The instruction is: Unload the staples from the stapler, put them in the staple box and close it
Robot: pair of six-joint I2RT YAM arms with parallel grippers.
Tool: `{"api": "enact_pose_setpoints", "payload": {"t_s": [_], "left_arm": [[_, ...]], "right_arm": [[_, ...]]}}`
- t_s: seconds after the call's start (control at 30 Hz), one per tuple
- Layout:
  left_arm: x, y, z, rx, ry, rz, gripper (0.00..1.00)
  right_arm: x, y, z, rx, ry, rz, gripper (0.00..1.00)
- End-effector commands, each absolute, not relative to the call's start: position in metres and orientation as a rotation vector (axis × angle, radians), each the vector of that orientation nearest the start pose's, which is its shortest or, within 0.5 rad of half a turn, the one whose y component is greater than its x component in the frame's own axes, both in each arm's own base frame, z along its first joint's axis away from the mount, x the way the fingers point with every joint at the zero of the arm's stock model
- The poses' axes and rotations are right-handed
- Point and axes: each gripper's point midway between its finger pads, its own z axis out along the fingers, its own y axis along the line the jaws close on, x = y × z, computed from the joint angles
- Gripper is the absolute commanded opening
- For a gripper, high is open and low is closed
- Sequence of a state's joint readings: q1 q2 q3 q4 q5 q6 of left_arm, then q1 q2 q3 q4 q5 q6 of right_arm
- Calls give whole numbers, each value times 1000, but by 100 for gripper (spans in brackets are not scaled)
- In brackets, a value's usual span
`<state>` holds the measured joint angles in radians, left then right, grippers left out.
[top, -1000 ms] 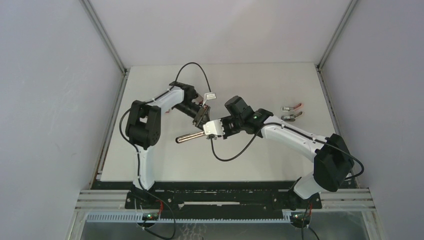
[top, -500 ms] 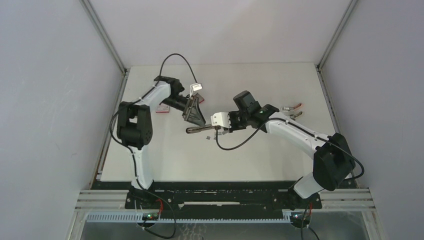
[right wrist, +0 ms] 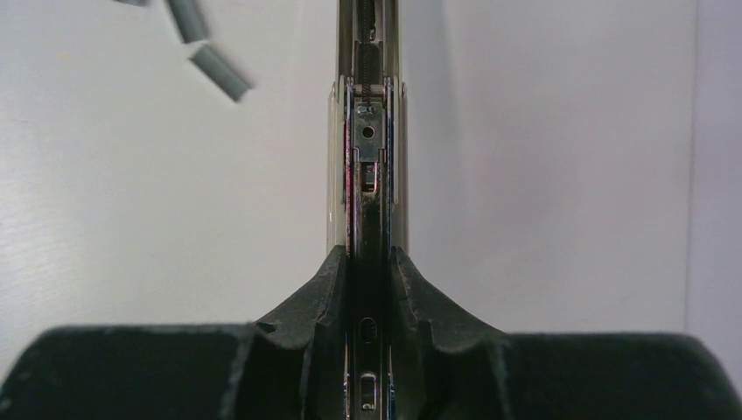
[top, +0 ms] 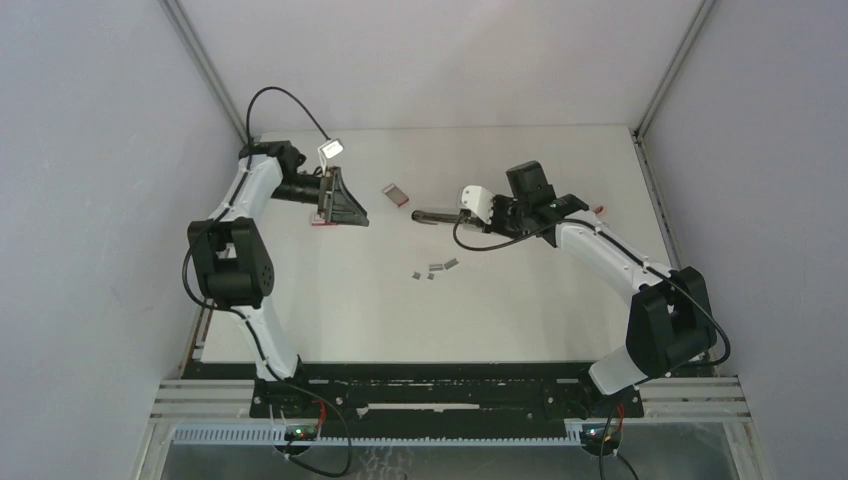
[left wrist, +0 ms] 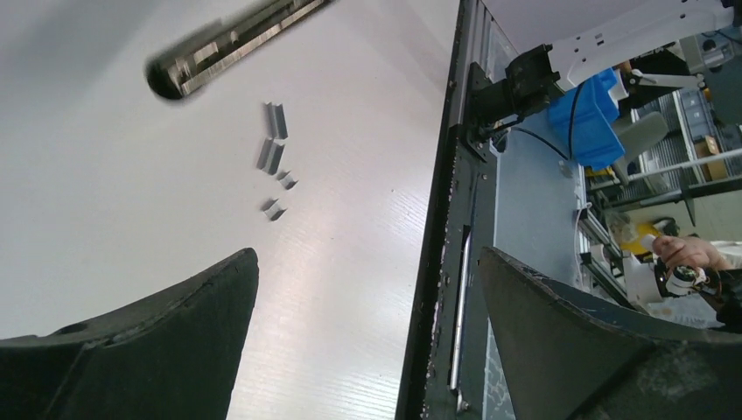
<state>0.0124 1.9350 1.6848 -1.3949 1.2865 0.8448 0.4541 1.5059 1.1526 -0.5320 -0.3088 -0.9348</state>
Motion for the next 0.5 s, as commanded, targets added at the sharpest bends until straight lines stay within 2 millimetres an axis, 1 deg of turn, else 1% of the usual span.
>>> {"api": "enact_pose_setpoints", "payload": {"t_s": [0.0, 0.17, 0.27, 0.33, 0.47], "left_arm": [[319, -145, 225, 850, 1971, -1486, 100], [312, -134, 221, 826, 1980, -1461, 100], [307, -130, 221, 828, 1976, -1440, 100], [303, -128, 220, 828, 1977, -1428, 100], [295, -124, 220, 830, 1969, -1410, 100]], "right_arm": [[386, 180, 183, -1356, 1742, 61, 3], [414, 152, 178, -1142, 1896, 0, 0], [426, 136, 167, -1026, 1990, -30, 0], [439, 124, 170, -934, 2020, -68, 0], [455, 99, 160, -773, 2103, -147, 0]]}}
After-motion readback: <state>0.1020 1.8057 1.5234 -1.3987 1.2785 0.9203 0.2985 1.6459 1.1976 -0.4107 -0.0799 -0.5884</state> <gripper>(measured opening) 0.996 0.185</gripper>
